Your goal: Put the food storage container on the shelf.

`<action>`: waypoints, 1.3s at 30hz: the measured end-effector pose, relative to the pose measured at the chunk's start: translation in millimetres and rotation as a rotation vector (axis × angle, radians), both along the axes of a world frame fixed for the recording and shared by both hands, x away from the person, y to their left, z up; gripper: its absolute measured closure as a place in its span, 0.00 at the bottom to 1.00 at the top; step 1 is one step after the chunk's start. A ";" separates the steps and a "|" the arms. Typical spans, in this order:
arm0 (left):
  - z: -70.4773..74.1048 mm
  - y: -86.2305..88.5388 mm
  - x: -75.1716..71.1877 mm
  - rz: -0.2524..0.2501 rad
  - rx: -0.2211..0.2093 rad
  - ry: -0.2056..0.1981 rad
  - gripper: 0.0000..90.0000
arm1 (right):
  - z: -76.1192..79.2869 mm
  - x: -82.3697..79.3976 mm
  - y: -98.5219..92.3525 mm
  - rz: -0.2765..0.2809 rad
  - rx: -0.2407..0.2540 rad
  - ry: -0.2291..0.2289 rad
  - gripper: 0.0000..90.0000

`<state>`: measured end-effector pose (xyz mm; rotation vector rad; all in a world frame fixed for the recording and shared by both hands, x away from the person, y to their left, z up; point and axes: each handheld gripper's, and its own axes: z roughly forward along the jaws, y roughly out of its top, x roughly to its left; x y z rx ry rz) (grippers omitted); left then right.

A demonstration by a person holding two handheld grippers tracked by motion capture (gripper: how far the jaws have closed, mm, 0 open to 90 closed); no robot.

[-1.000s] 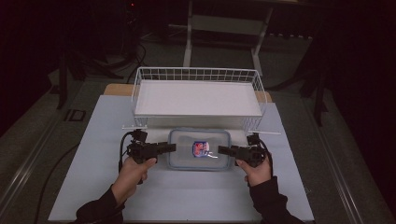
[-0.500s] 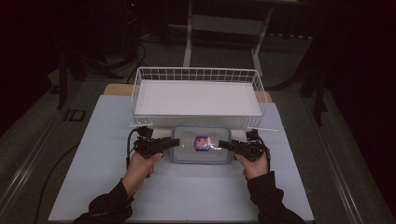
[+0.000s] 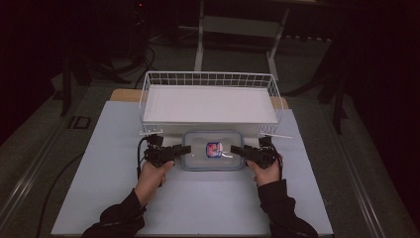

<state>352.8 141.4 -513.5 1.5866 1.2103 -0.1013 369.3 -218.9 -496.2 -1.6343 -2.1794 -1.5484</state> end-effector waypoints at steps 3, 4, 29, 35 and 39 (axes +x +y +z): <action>-1.2 0.8 1.8 -0.001 -0.013 -0.002 0.57 | -1.2 0.9 -0.4 -0.006 0.007 -0.002 0.40; -2.1 1.0 1.9 -0.002 -0.018 -0.008 0.57 | -1.6 0.8 -0.4 -0.008 0.008 -0.006 0.39; -0.7 -9.7 7.5 0.091 0.052 -0.110 0.49 | -3.4 14.5 11.7 -0.091 -0.023 -0.022 0.26; 3.8 -13.3 4.1 0.087 0.077 -0.128 0.45 | 1.1 13.3 14.0 -0.095 -0.068 -0.054 0.30; 7.3 -12.1 -1.0 0.082 0.064 -0.132 0.44 | 2.7 7.3 14.4 -0.094 -0.066 -0.055 0.31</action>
